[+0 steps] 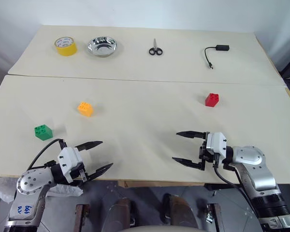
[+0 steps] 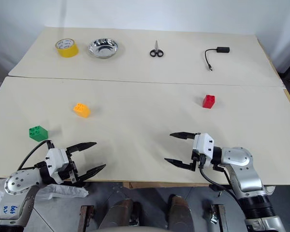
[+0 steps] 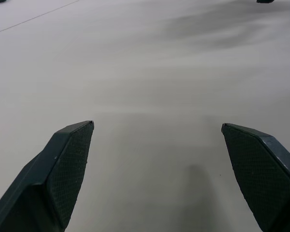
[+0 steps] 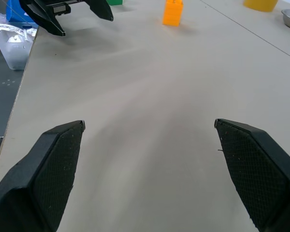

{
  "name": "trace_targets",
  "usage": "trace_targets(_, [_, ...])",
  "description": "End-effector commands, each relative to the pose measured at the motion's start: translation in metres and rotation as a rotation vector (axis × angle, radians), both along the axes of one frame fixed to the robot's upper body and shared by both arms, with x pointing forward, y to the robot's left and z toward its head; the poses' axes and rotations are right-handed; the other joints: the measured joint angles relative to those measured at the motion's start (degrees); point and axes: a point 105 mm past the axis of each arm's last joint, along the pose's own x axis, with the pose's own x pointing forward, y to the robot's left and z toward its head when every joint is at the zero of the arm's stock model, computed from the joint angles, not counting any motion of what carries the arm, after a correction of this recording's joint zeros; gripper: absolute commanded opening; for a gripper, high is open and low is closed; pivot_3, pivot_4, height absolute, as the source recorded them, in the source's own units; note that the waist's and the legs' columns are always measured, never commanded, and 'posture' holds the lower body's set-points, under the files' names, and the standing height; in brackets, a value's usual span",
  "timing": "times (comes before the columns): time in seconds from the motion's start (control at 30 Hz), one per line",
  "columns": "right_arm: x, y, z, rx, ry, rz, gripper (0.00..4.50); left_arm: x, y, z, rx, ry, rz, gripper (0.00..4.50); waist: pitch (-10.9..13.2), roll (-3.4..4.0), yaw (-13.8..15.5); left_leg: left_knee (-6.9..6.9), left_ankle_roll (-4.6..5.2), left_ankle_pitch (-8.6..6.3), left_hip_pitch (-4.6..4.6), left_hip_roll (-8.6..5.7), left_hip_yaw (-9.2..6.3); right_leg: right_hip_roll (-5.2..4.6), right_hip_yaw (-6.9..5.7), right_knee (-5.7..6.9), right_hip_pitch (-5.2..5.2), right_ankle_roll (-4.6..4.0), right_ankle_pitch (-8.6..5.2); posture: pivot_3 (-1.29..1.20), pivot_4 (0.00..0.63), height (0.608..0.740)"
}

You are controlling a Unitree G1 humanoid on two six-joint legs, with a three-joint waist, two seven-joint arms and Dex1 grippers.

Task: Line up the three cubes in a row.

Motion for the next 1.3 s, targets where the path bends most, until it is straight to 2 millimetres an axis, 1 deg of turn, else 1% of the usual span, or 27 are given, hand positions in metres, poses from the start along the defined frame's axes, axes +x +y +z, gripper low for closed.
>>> trace_targets(0.03, [0.002,-0.003,0.008,0.019,-0.036,-0.023,4.50,0.000,-0.002,0.001,0.035,-0.011,0.006,4.49,0.0,0.00,-0.1,0.00,0.00,0.00,0.00,0.00,0.00,0.01,0.00,0.00,0.00,0.00,0.00,0.00,0.150,0.740])
trace_targets(0.13, [0.006,-0.005,0.011,0.038,-0.051,-0.065,4.50,0.007,0.003,0.007,-0.028,-0.025,0.057,4.49,0.0,0.00,-0.1,0.00,0.00,0.00,0.01,0.01,0.01,0.01,0.01,0.01,0.00,0.00,0.00,0.00,0.150,0.740])
trace_targets(0.17, [0.005,-0.008,0.012,0.050,-0.046,-0.082,4.50,0.008,0.003,0.010,-0.050,-0.019,0.060,4.49,0.0,0.00,0.0,0.00,0.00,0.00,0.01,0.01,0.01,0.01,0.01,0.02,-0.01,0.00,0.00,0.00,0.150,0.740])
trace_targets(0.2, [0.008,-0.016,0.014,0.058,-0.056,-0.134,4.50,0.007,0.000,0.014,-0.072,-0.015,0.040,4.49,0.0,0.00,0.0,0.01,0.00,0.00,0.01,0.01,0.00,0.01,0.01,0.02,0.00,0.00,0.00,0.00,0.150,0.740])
trace_targets(0.3, [0.019,-0.055,0.032,0.124,-0.106,-0.384,4.50,0.003,-0.013,0.039,-0.203,-0.026,-0.051,4.49,0.0,0.00,0.3,0.00,0.00,0.00,-0.03,0.00,-0.05,-0.03,-0.01,0.01,0.00,0.00,0.00,0.00,0.150,0.740])
trace_targets(0.33, [0.019,-0.069,0.036,0.144,-0.118,-0.461,4.50,0.003,-0.020,0.042,-0.199,-0.049,-0.086,4.49,0.0,0.00,0.4,0.01,0.00,0.00,-0.06,-0.01,-0.06,-0.05,-0.02,0.00,0.00,0.00,0.00,0.00,0.150,0.740])
trace_targets(0.4, [0.016,-0.100,0.039,0.161,-0.159,-0.626,4.50,0.011,-0.034,0.054,-0.258,-0.089,-0.103,4.49,0.0,0.01,0.7,0.04,0.00,0.00,-0.04,-0.05,-0.08,-0.07,-0.02,0.00,0.03,0.00,0.00,0.00,0.150,0.740])
trace_targets(0.43, [0.013,-0.117,0.038,0.188,-0.160,-0.714,4.50,0.016,-0.042,0.059,-0.290,-0.105,-0.111,4.49,0.0,0.03,0.9,0.04,0.00,0.00,-0.01,-0.06,-0.07,-0.05,-0.01,0.01,0.05,0.00,0.00,0.00,0.150,0.740])
trace_targets(0.47, [0.010,-0.127,0.037,0.207,-0.158,-0.770,4.50,0.019,-0.047,0.062,-0.312,-0.112,-0.114,4.49,0.0,0.04,1.3,0.04,0.00,0.00,0.01,-0.06,-0.06,-0.04,-0.01,0.01,0.08,0.01,0.00,0.00,0.150,0.740])
trace_targets(0.5, [0.008,-0.139,0.032,0.218,-0.153,-0.844,4.50,0.020,-0.058,0.062,-0.312,-0.104,-0.146,4.49,0.0,0.03,1.3,0.04,0.01,0.00,0.01,-0.08,-0.05,-0.03,0.00,0.00,0.08,0.02,0.01,0.00,0.150,0.740])
trace_targets(0.57, [0.007,-0.150,0.027,0.237,-0.146,-0.929,4.50,0.022,-0.071,0.061,-0.304,-0.087,-0.188,4.49,0.0,0.03,1.2,0.03,0.01,0.01,0.05,-0.07,0.01,0.01,0.03,0.03,0.08,0.02,0.01,0.00,0.150,0.740])
trace_targets(0.63, [0.010,-0.151,0.025,0.263,-0.142,-0.962,4.50,0.024,-0.076,0.061,-0.305,-0.073,-0.202,4.49,-0.1,0.07,0.7,0.02,0.00,0.01,0.06,-0.03,0.10,0.07,0.09,0.05,0.04,0.02,0.01,0.00,0.150,0.740])
trace_targets(0.67, [0.014,-0.145,0.026,0.277,-0.138,-0.957,4.50,0.024,-0.076,0.061,-0.309,-0.067,-0.209,4.49,-0.1,0.11,0.3,0.01,0.00,0.01,0.06,0.00,0.14,0.09,0.14,0.06,0.00,0.02,0.01,0.00,0.150,0.740])
trace_targets(0.73, [0.026,-0.132,0.032,0.303,-0.126,-0.965,4.50,0.025,-0.077,0.061,-0.312,-0.061,-0.215,4.49,-0.1,0.16,-0.4,-0.03,-0.02,0.02,0.08,0.04,0.18,0.14,0.19,0.09,-0.03,0.01,0.00,0.00,0.150,0.740])
trace_targets(0.8, [0.041,-0.122,0.042,0.330,-0.106,-0.992,4.50,0.025,-0.076,0.062,-0.304,-0.062,-0.214,4.49,-0.1,0.21,-0.8,-0.02,-0.04,0.03,0.10,0.09,0.21,0.15,0.22,0.14,-0.06,0.00,0.00,0.00,0.150,0.740])
trace_targets(0.93, [0.072,-0.114,0.054,0.321,-0.027,-1.097,4.50,0.026,-0.074,0.058,-0.261,-0.066,-0.204,4.49,-0.1,0.30,-0.7,0.01,-0.04,0.04,0.07,0.07,0.18,0.11,0.22,0.17,-0.09,-0.01,-0.01,0.00,0.150,0.740])
trace_targets(1.0, [0.082,-0.108,0.061,0.339,-0.006,-1.109,4.50,0.025,-0.074,0.056,-0.247,-0.064,-0.208,4.49,-0.1,0.33,-0.4,0.02,-0.04,0.04,0.00,0.04,0.14,0.08,0.19,0.14,-0.11,-0.01,-0.01,0.00,0.150,0.740])
trace_targets(1.03, [0.089,-0.107,0.062,0.316,0.000,-1.125,4.50,0.024,-0.075,0.055,-0.246,-0.061,-0.209,4.49,-0.1,0.33,-0.1,0.01,-0.03,0.04,0.00,0.02,0.13,0.06,0.19,0.14,-0.11,-0.01,-0.01,0.00,0.150,0.740])
trace_targets(1.1, [0.101,-0.104,0.064,0.289,0.018,-1.156,4.50,0.024,-0.076,0.054,-0.248,-0.056,-0.208,4.49,-0.1,0.33,0.0,0.01,-0.03,0.04,-0.05,0.01,0.09,0.06,0.13,0.11,-0.11,-0.01,-0.01,0.00,0.150,0.740])
trace_targets(1.2, [0.127,-0.104,0.064,0.240,0.031,-1.244,4.50,0.023,-0.078,0.055,-0.265,-0.047,-0.203,4.49,-0.1,0.34,-0.2,0.01,-0.02,0.05,-0.06,-0.03,0.10,0.04,0.13,0.11,-0.11,-0.01,-0.01,0.00,0.150,0.740])
trace_targets(1.3, [0.142,-0.095,0.054,0.225,0.118,-1.280,4.50,0.022,-0.077,0.054,-0.264,-0.046,-0.199,4.49,-0.1,0.34,-0.5,-0.01,-0.01,0.05,-0.05,0.00,0.12,0.07,0.12,0.11,-0.12,-0.01,-0.01,0.00,0.150,0.740])
